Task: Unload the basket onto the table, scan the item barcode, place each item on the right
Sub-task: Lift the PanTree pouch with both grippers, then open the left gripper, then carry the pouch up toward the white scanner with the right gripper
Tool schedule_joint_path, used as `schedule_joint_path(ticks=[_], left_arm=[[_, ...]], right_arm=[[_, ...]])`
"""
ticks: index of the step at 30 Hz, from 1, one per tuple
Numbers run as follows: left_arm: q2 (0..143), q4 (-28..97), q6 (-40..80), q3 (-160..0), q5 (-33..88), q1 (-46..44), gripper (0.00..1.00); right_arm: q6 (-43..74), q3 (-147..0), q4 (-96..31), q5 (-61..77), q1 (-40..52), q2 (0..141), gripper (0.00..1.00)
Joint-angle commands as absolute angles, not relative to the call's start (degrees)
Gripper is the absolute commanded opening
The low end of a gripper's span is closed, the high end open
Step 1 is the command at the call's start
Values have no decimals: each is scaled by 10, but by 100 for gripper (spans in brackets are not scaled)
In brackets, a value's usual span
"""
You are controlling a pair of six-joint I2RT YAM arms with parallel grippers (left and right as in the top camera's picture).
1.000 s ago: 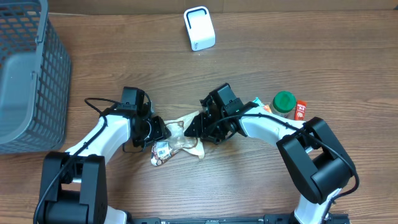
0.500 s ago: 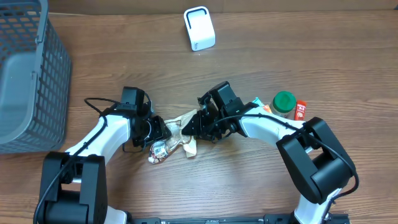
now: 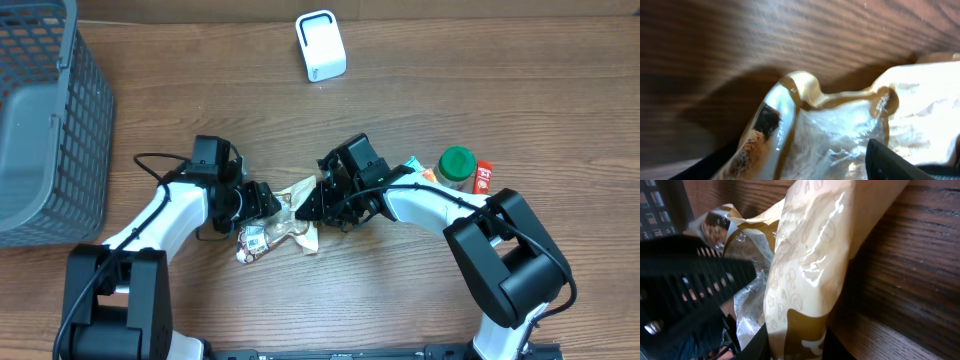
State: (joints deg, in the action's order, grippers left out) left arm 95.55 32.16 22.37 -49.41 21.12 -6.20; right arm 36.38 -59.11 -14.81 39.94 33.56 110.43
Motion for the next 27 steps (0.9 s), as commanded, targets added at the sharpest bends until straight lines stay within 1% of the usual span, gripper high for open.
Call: schedule_joint_path(ticks=[1,10,12,16,19,21,27], left_arm=[[974,323,191,-515,160,-50,76],[974,364,188,-594,-51,-47,79],[974,364,183,-600,-105,-47,80],[974,360,182,-600,-205,-47,91],[974,354,182,-600,-227,-47,97],[974,349,182,-600,-227,-47,99],[974,327,177,-600,-225,-42,100]], right_arm=[[342,-592,-148,399,344,1108,11],[342,-592,-152,399,344,1108,11],[342,-592,-148,399,344,1108,7],[342,-592,-147,395,344,1108,6],[340,-592,-147,382,344,1108,6],[340,-592,-147,374,344,1108,6],[340,-592,-147,369,344,1108,6]])
